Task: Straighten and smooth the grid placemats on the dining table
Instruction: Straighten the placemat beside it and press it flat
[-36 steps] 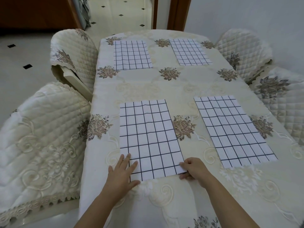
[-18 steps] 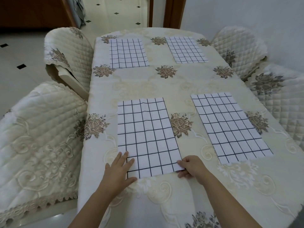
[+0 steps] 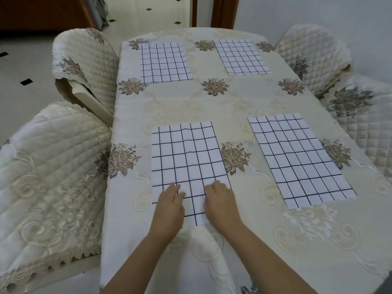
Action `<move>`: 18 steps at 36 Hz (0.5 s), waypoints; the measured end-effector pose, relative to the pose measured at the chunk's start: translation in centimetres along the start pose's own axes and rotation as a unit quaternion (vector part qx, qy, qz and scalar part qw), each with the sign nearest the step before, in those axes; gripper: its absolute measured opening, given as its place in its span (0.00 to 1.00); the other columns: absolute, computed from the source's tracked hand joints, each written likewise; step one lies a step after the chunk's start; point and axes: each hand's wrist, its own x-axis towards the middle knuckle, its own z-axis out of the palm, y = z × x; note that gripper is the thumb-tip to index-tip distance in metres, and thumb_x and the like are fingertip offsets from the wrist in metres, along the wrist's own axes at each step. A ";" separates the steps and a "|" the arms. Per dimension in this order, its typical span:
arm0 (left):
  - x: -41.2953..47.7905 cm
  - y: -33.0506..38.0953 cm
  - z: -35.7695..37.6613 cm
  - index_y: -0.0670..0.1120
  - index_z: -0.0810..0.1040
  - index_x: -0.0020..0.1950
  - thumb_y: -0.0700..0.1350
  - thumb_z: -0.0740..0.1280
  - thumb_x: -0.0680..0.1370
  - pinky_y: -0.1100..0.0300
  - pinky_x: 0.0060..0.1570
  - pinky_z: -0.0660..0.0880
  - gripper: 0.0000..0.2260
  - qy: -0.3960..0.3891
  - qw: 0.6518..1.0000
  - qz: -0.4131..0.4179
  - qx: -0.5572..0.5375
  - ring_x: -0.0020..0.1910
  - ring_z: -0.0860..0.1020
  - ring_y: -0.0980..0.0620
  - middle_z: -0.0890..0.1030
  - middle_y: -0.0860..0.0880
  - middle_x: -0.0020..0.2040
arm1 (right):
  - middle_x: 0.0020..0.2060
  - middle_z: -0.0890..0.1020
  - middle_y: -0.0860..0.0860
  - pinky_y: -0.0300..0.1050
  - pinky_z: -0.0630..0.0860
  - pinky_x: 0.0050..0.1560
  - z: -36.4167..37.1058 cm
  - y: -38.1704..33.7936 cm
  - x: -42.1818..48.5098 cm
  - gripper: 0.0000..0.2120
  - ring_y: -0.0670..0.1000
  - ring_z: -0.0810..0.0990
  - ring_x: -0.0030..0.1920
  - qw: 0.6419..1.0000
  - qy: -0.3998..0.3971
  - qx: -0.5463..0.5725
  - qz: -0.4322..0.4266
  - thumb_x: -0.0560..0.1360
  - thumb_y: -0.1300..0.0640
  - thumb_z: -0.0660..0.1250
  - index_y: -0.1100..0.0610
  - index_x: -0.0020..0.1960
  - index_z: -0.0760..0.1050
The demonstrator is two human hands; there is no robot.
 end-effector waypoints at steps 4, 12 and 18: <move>1.8 1.1 0.5 0.42 0.75 0.60 0.49 0.58 0.79 0.45 0.66 0.68 0.15 -0.075 0.958 -0.156 -0.231 0.65 0.72 0.41 0.74 0.38 0.64 | 0.44 0.81 0.53 0.42 0.79 0.43 1.8 -2.7 0.5 0.12 0.52 0.82 0.46 0.995 0.002 0.062 -0.077 0.66 0.58 0.62 0.57 0.47 0.78; 2.7 0.9 2.3 0.43 0.68 0.70 0.45 0.53 0.78 0.49 0.71 0.58 0.21 -0.062 0.994 -0.089 -0.005 0.73 0.62 0.49 0.64 0.48 0.72 | 0.62 0.78 0.55 0.53 0.79 0.55 4.1 -1.7 1.8 0.21 0.55 0.77 0.62 0.995 -0.073 0.039 -0.055 0.70 0.54 0.64 0.59 0.61 0.76; 2.9 0.0 2.2 0.44 0.67 0.70 0.52 0.51 0.77 0.40 0.61 0.68 0.23 -0.052 0.987 -0.106 0.108 0.70 0.66 0.47 0.71 0.46 0.70 | 0.74 0.61 0.49 0.51 0.46 0.71 4.9 1.5 1.2 0.27 0.46 0.42 0.76 0.995 -0.081 0.042 -0.043 0.77 0.47 0.50 0.55 0.74 0.58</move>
